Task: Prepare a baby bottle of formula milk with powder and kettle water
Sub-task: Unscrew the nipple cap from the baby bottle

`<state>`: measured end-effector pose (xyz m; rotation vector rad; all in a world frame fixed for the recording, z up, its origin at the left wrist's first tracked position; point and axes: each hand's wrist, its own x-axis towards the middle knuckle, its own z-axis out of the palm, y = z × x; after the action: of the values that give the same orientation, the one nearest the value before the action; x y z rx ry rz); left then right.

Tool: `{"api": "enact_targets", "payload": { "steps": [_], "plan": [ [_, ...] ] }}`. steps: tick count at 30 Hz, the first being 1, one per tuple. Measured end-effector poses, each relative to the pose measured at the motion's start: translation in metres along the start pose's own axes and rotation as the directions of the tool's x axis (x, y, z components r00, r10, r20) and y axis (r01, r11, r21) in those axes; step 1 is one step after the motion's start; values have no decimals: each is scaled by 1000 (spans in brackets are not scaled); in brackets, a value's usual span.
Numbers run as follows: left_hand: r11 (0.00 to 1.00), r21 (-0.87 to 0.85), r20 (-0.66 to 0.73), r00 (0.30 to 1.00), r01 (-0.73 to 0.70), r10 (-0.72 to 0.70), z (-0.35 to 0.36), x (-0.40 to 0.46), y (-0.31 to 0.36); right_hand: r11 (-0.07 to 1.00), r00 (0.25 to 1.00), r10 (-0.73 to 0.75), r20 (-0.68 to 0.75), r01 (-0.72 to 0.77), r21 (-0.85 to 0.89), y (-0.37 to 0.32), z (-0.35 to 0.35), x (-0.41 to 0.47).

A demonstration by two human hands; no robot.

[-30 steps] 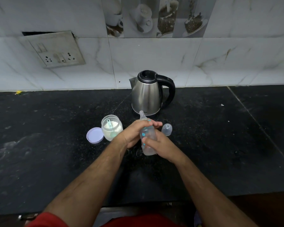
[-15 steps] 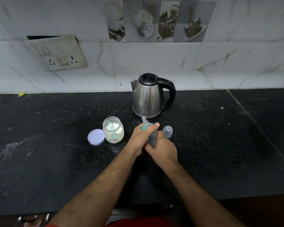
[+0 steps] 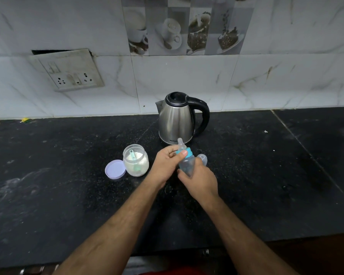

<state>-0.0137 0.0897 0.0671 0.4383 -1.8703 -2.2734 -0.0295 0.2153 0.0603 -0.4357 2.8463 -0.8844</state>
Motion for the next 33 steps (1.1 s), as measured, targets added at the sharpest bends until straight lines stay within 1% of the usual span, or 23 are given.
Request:
{"api": "enact_targets", "payload": {
  "steps": [2, 3, 4, 6, 8, 10, 12, 14, 16, 19, 23, 26, 28, 33],
  "plan": [
    [1000, -18, -90, 996, -3, 1, 7, -2, -1, 1000, 1000, -3, -16, 3, -6, -2, 0, -2],
    [1000, -32, -105, 994, 0, -3, 9, -3, 0, 999, 1000, 0, 11, 0, 34, -3, 0, -3],
    [999, -33, -92, 996, 8, -11, 9, -3, 2, 995, 999, 5, 45, -9, 97, -4, -2, -4],
    [999, -23, 5, 999, 49, -49, 8, -4, 8, 976, 994, 9, 111, -33, 214, -6, -4, -8],
    [994, -40, 127, 987, 103, -98, 5, -5, 12, 967, 993, 4, 121, -35, 252, -8, -5, -11],
    [991, -60, 198, 975, 116, -102, 2, -6, 12, 967, 993, 10, 117, -39, 253, -7, -6, -12],
    [988, -89, 210, 972, 126, -105, -1, -8, 12, 972, 992, 11, 124, -40, 232, -6, -8, -11],
    [976, -155, 215, 969, 155, -120, -4, -9, 11, 978, 991, 1, 133, -28, 208, -6, -9, -11],
    [966, -205, 225, 968, 159, -111, -9, -9, 7, 969, 990, 1, 138, -35, 245, -4, -9, -11],
    [980, -168, 193, 978, 110, -77, -13, -9, -2, 952, 989, 25, 145, -68, 298, -2, -9, -11],
    [993, -107, 92, 995, 56, -46, -7, -11, 3, 979, 995, -12, 103, -10, 206, 0, -11, -13],
    [997, -51, 106, 993, 60, -54, 1, -11, 9, 978, 995, -27, 96, 6, 208, -6, -10, -17],
    [996, -58, 128, 990, 71, -63, 5, -11, 9, 972, 997, -3, 76, -15, 232, -7, -8, -18],
    [991, -93, 238, 969, 97, -73, 0, -11, 8, 982, 997, 43, 66, -54, 181, 2, -15, -7]
  ]
}}
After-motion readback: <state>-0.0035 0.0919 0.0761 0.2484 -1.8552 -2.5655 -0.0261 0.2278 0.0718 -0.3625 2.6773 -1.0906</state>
